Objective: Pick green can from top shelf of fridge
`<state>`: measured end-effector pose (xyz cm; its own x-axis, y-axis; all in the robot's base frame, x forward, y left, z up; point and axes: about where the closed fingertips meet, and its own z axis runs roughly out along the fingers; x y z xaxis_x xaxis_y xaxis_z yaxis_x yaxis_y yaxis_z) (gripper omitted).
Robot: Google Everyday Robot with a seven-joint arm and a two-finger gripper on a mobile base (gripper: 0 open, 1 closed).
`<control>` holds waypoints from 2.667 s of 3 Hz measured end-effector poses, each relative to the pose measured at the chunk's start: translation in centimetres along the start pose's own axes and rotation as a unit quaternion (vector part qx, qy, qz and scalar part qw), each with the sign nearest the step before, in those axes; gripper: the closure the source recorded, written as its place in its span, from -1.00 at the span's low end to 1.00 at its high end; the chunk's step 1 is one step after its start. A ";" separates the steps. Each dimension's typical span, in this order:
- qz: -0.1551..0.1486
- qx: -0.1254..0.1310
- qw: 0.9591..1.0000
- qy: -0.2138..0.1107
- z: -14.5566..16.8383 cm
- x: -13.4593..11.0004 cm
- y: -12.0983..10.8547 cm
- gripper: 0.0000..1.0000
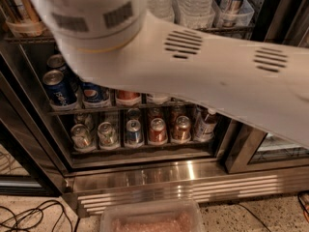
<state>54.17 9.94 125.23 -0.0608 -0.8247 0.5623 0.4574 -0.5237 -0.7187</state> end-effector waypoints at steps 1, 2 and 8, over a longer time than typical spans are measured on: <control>0.053 0.022 0.997 -0.043 -1.0 1.2 0.6 1.00; 0.111 0.029 0.991 -0.068 -2.3 1.2 0.6 1.00; 0.336 -0.035 0.941 0.028 -6.0 1.3 -1.2 1.00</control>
Offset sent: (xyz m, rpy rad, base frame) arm -0.0245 -0.0185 -0.0250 0.2314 0.1403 0.3168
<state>48.25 8.25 124.37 0.1740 -0.9835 -0.0499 0.3497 0.1091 -0.9305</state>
